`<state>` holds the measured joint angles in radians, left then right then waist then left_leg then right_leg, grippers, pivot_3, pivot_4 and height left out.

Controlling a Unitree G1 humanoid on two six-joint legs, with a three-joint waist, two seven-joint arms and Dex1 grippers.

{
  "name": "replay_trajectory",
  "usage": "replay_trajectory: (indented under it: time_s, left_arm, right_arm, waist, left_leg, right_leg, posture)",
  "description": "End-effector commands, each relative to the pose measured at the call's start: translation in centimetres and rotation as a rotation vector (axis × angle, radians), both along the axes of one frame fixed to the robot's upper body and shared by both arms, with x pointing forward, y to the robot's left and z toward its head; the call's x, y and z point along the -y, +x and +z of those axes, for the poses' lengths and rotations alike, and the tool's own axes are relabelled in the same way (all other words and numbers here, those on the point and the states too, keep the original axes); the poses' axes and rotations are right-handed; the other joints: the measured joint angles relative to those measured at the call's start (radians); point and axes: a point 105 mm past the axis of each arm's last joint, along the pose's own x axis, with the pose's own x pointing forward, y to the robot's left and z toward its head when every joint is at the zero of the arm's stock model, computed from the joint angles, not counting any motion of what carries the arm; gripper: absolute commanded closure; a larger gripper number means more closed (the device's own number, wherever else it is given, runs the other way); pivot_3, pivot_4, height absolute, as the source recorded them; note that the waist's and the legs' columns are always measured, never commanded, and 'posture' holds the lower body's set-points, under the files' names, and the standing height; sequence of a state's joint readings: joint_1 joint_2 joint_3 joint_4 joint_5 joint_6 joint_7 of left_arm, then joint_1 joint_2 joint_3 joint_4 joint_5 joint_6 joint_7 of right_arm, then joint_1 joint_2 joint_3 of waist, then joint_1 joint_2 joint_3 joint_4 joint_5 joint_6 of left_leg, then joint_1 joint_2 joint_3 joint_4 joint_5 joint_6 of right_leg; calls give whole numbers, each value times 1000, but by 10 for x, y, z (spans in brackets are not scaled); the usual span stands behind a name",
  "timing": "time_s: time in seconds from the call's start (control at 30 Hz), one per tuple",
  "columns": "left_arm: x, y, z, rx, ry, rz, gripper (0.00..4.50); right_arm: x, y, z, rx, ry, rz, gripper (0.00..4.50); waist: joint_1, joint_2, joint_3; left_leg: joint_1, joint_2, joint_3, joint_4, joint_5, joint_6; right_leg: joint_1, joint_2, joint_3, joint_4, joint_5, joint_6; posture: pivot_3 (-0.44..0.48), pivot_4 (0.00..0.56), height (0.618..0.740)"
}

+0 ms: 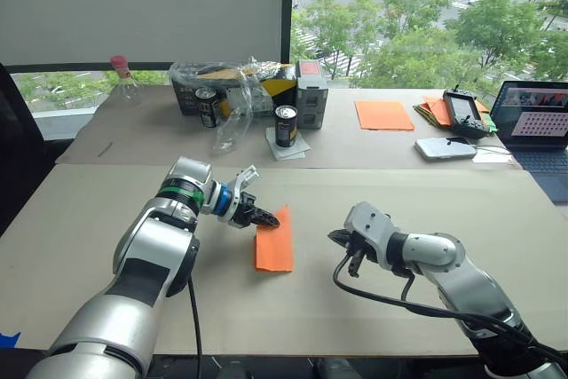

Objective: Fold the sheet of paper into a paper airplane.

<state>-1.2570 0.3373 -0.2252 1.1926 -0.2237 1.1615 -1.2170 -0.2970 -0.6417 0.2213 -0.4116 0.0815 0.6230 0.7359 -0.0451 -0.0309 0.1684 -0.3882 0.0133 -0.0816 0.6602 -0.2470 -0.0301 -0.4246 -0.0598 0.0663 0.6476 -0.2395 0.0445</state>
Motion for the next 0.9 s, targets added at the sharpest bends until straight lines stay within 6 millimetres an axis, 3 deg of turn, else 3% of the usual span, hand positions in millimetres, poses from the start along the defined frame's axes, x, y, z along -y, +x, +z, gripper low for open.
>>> replay_trajectory:
  time_s: [0.03,0.2,0.3,0.5,0.73,0.9]
  left_arm:
    - [2,3,21,-5,-74,30,4477]
    - [-13,14,39,-39,-188,225,4477]
    - [-23,22,35,-13,-177,331,4477]
    - [-22,5,21,-134,-251,442,4477]
    - [-3,-9,-1,-97,-324,733,4477]
    - [0,-23,-8,-153,-331,906,4477]
  right_arm:
    - [1,1,15,53,-4,-1,4500]
    - [2,5,17,58,-9,4,4500]
    - [2,9,16,57,-12,6,4500]
    - [3,18,17,61,-21,5,4500]
    - [6,29,22,69,-19,-7,4500]
    - [4,30,23,72,-17,2,4500]
  waist:
    - [0,0,0]
    - [-3,0,0]
    - [-1,0,0]
    - [5,0,0]
    - [15,-1,0]
    - [0,-3,1]
  left_leg:
    - [0,0,0,0,0,0]
    - [0,0,0,0,0,0]
    - [1,0,0,0,0,0]
    - [1,0,0,1,0,0]
    - [1,0,0,1,0,-1]
    - [3,1,2,0,0,-2]
  right_leg:
    - [0,0,0,0,0,0]
    - [0,0,0,1,0,0]
    - [0,0,0,1,0,0]
    - [0,-1,0,2,0,0]
    - [0,-3,1,2,2,1]
    - [0,-1,3,3,3,0]
  posture:
    - [0,150,730]
    - [0,150,730]
    - [0,150,730]
    - [0,150,730]
    - [0,150,730]
    - [0,150,730]
